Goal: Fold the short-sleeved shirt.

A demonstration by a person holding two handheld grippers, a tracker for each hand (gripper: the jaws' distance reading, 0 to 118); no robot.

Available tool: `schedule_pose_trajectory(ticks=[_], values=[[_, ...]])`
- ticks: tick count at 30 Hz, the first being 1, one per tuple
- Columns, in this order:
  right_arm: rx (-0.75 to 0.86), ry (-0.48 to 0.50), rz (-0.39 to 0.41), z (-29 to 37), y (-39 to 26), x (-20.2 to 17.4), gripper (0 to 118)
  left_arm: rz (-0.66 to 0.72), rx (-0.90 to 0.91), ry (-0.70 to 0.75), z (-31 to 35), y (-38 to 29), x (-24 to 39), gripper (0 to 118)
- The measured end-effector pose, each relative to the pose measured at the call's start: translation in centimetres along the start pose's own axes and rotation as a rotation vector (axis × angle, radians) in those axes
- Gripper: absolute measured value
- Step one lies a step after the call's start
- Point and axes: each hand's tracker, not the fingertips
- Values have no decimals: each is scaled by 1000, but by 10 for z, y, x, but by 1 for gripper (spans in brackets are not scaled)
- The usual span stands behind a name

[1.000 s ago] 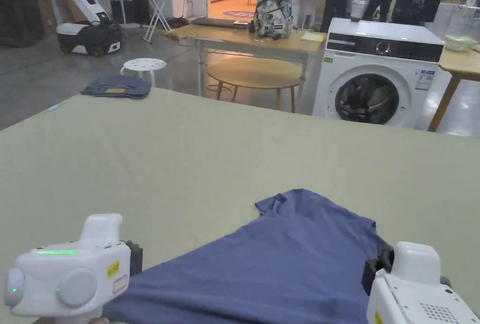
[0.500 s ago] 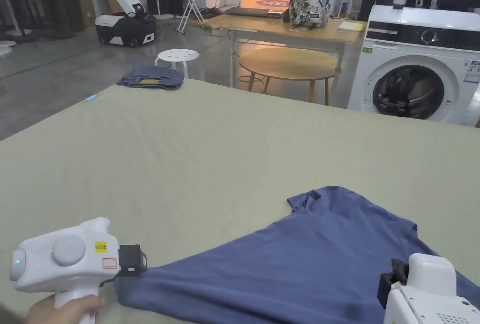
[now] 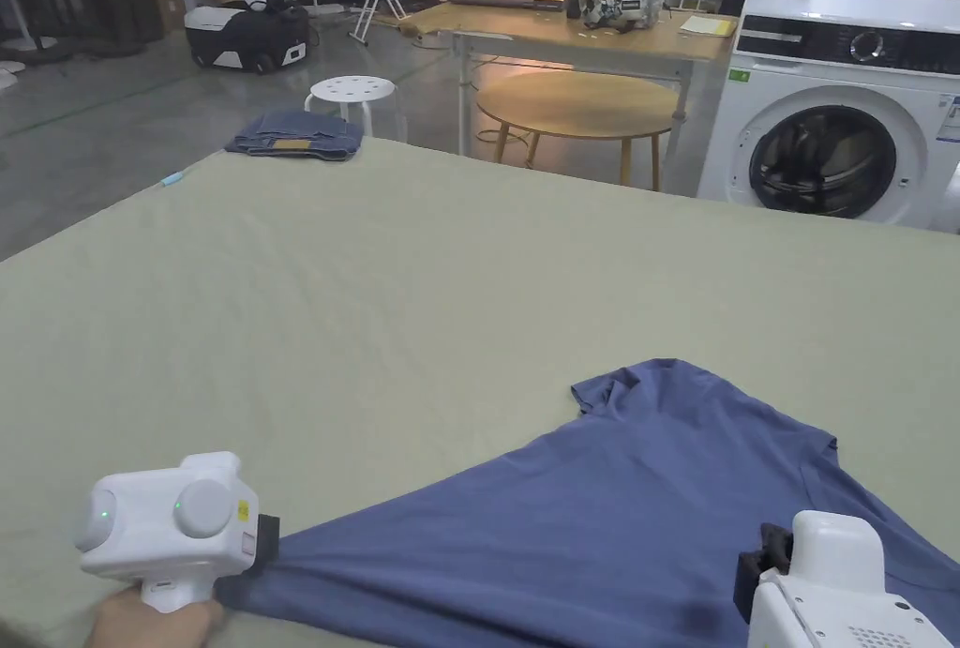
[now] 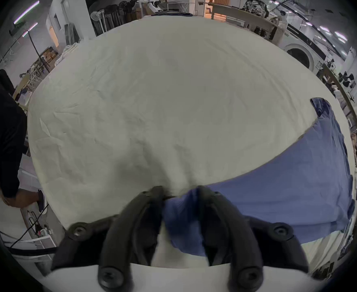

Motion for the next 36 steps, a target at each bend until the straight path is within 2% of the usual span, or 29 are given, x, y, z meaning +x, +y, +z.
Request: schedule_pose_trajectory(ticks=[2, 6, 10, 12, 14, 15, 16, 21, 23, 28, 30, 32, 36], values=[[-10, 6, -5, -6, 3, 4, 0, -22, 12, -23, 3, 0, 3, 0], [-27, 14, -1, -24, 21, 17, 0, 6, 22, -52, 5, -2, 1, 0], [-83, 35, 27, -72, 62, 43, 0, 13, 32, -63, 10, -3, -1, 0], [-128, 47, 65, -113, 76, 57, 15, 14, 37, -72, 11, -3, -2, 0], [-201, 81, 97, -145, 105, 63, 51, 6, 41, -66, 13, -4, 1, 0], [-239, 105, 109, -153, 119, 62, 61, 1, 44, -62, 11, -3, 0, 0], [-282, 136, 120, -173, 129, 65, 62, -3, 44, -59, 7, -2, -2, 0], [-371, 123, 168, -248, 149, 66, 62, -19, 38, -57, 4, 0, 2, 0], [-408, 154, 165, -283, 149, 68, 69, -21, 35, -60, 1, 1, 3, 0], [-489, 212, 240, -316, 147, 57, 71, -36, 40, -47, 1, 3, 7, 0], [-503, 191, 276, -330, 144, 55, 71, -34, 40, -47, 1, 3, 7, 0], [-525, 183, 273, -347, 139, 58, 71, -36, 38, -45, 2, 2, 9, 0], [-566, 210, 214, -355, 137, 65, 68, -47, 33, -39, 2, -2, 11, 0]])
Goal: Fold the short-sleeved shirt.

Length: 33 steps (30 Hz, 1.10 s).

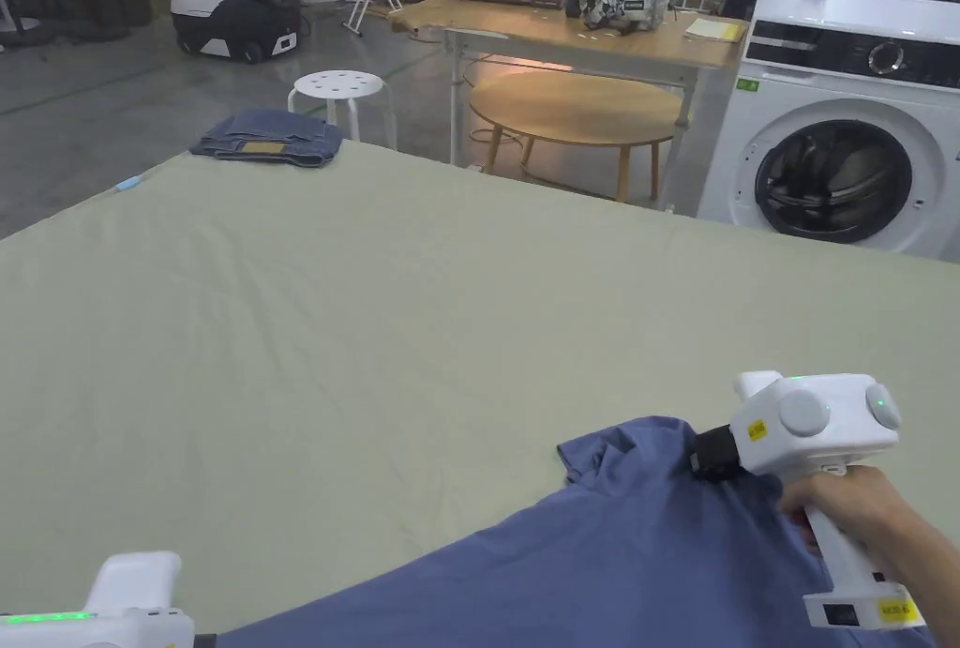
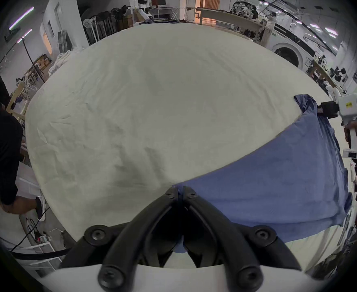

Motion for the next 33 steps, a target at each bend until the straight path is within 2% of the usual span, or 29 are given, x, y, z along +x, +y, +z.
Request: schedule_pose_trajectory(ticks=[2, 3, 4, 5, 6, 7, 8, 9, 11, 16, 20, 27, 33], values=[[5, -1, -6, 2, -1, -1, 52, 0, -3, 3, -3, -1, -1, 0], [12, -2, -3, 4, -2, -2, 39, 0, -5, 7, -4, -2, 0, 0], [27, -2, 4, 4, -3, -6, 16, 0, -5, 8, -4, -2, 2, 0], [33, 14, 15, 5, -4, -9, 2, -2, -5, 8, -5, -3, 4, 0], [36, 33, 22, 5, -6, -12, 2, -9, -6, 7, -5, -3, 5, 0], [40, 14, 29, 6, -9, -19, 2, -25, -3, 7, -5, -4, 8, 0], [65, -40, 72, 8, -12, -24, 2, -46, -1, 16, -2, -6, 14, 0], [82, -53, 90, 11, -15, -27, 2, -52, 1, 20, -2, -7, 16, 0], [136, -93, 63, 34, -23, -46, 2, -61, 9, 22, 1, -9, 17, 0], [276, -139, 6, 88, -42, -53, 2, -70, 46, 11, 15, -9, 16, 0], [356, -182, -3, 140, -57, -57, 2, -88, 115, -4, 36, -4, 12, 0], [489, -299, -70, 231, -94, -39, 2, -104, 257, -80, 82, 25, 10, 0], [596, -395, -151, 314, -126, -15, 2, -145, 378, -143, 131, 72, 38, 0]])
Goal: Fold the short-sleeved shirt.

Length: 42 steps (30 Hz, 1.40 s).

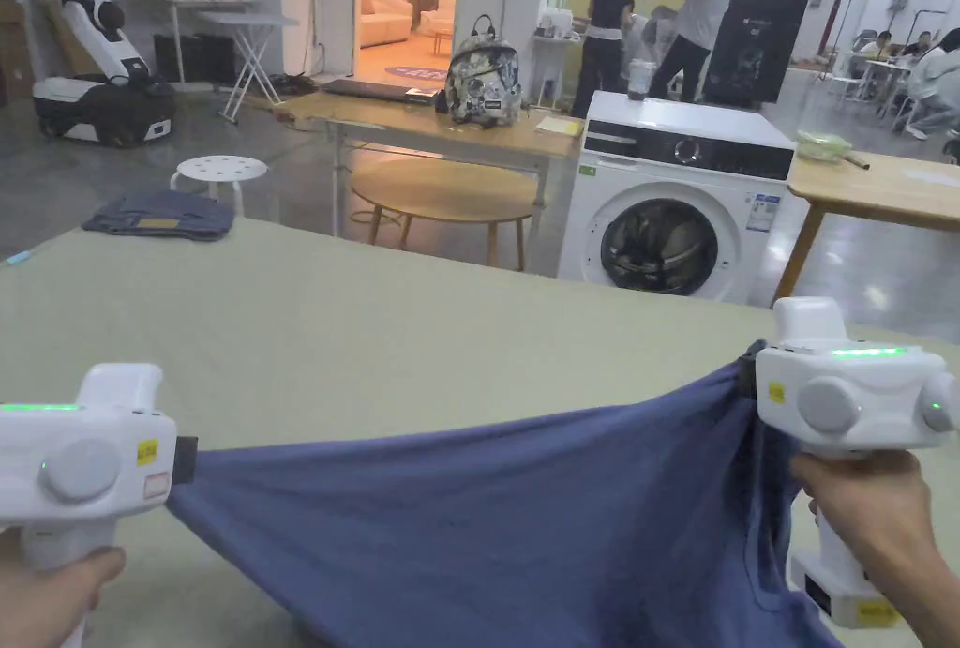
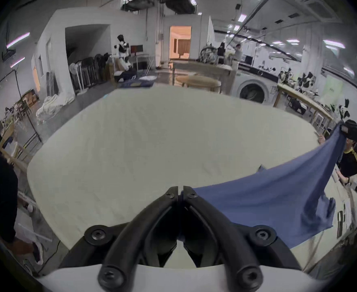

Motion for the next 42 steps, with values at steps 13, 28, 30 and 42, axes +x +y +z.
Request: schedule_pose_trajectory(ticks=[13, 28, 30, 42], values=[[200, -166, -79, 63, 83, 79, 2, -97, 231, -77, 44, 161, 79, 0], [335, -237, -139, 50, 196, 106, 2, -106, 403, -63, 40, 321, 112, 0], [358, -239, -153, 45, 210, 109, 2, -91, 424, -62, 38, 337, 114, 0], [389, -234, -140, 20, 216, 113, 2, -143, 494, -3, 29, 361, 127, 0]])
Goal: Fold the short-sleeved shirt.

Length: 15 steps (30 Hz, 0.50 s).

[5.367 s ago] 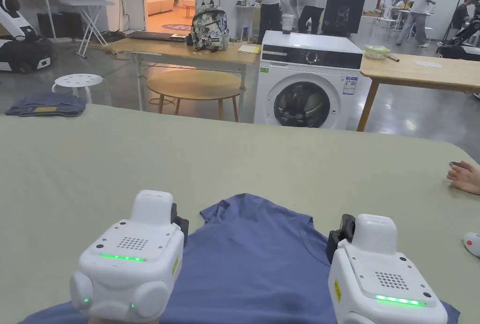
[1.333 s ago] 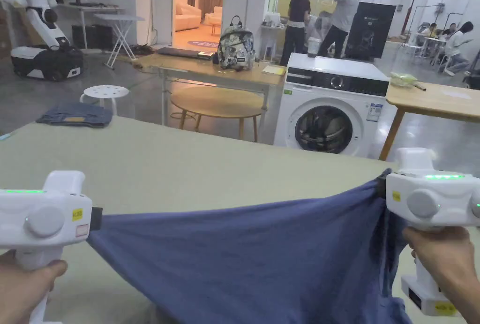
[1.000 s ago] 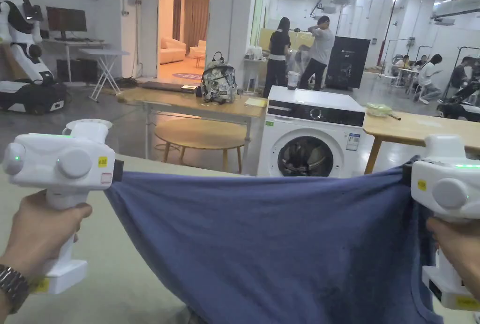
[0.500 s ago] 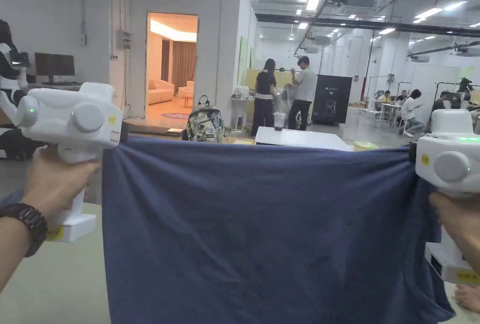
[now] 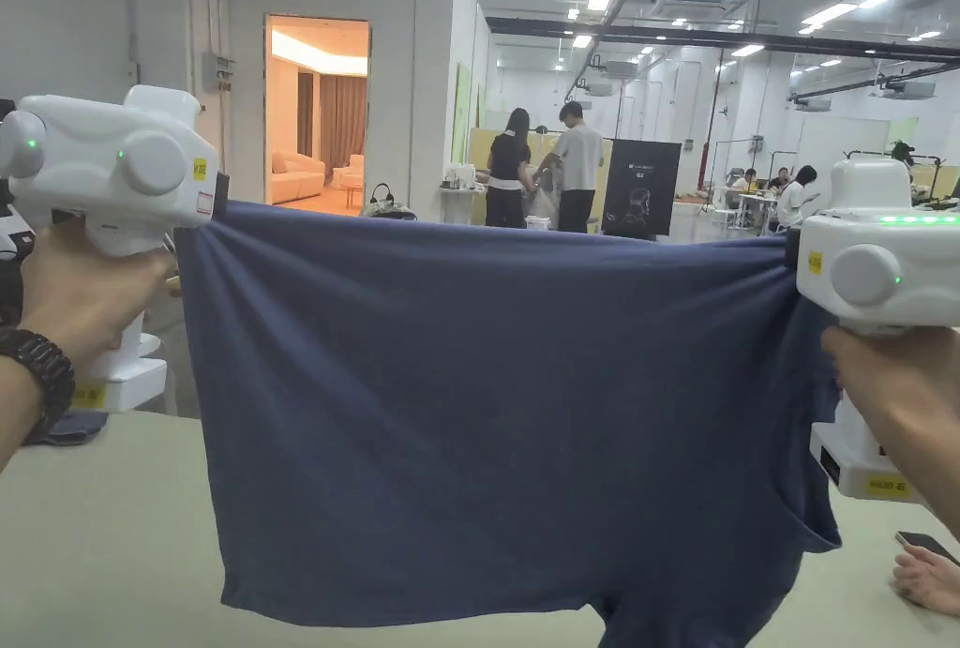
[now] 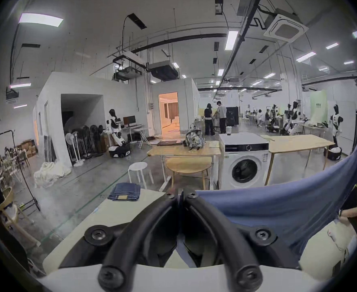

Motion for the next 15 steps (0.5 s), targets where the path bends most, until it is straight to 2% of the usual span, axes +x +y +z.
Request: schedule_pose_trajectory(ticks=[10, 15], values=[[-123, 13, 70, 24, -102, 6, 2, -11, -96, -45, 8, -105, 1, 0], [-153, 14, 74, 75, -130, 13, 2, 5, -123, -80, 35, -152, -7, 0]])
